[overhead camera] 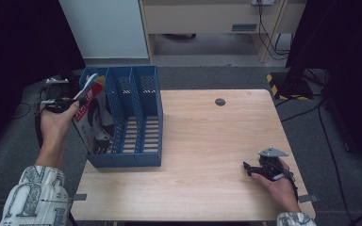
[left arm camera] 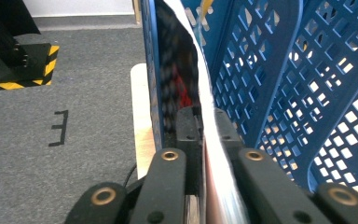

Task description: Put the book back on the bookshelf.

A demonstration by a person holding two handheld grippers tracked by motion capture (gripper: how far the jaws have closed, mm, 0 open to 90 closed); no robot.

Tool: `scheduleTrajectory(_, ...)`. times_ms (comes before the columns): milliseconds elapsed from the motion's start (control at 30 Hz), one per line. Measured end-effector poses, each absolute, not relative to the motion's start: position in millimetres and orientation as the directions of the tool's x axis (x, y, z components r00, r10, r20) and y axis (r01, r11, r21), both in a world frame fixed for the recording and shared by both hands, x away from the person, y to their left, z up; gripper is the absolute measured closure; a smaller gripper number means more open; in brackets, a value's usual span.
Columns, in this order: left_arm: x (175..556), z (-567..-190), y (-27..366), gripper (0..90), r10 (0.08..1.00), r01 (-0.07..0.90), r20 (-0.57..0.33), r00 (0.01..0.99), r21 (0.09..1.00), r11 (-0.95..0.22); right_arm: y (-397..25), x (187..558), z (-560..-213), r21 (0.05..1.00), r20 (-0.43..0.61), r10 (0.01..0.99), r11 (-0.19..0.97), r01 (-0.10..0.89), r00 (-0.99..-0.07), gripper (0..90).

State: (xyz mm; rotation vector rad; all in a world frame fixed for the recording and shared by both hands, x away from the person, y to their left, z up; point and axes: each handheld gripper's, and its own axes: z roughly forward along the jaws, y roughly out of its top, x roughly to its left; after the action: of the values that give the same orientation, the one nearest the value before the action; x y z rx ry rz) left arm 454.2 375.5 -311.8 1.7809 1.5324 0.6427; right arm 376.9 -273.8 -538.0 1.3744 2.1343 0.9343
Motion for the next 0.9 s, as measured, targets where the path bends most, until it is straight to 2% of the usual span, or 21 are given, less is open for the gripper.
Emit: scheduleTrajectory(900, 440, -298, 374, 86.7, 0.981, 0.567, -0.033, 0.189, 0.82, -0.082, -274, 377, -538, 0.735, 0.001, 0.911, 0.28, 0.618, -0.414, 18.4)
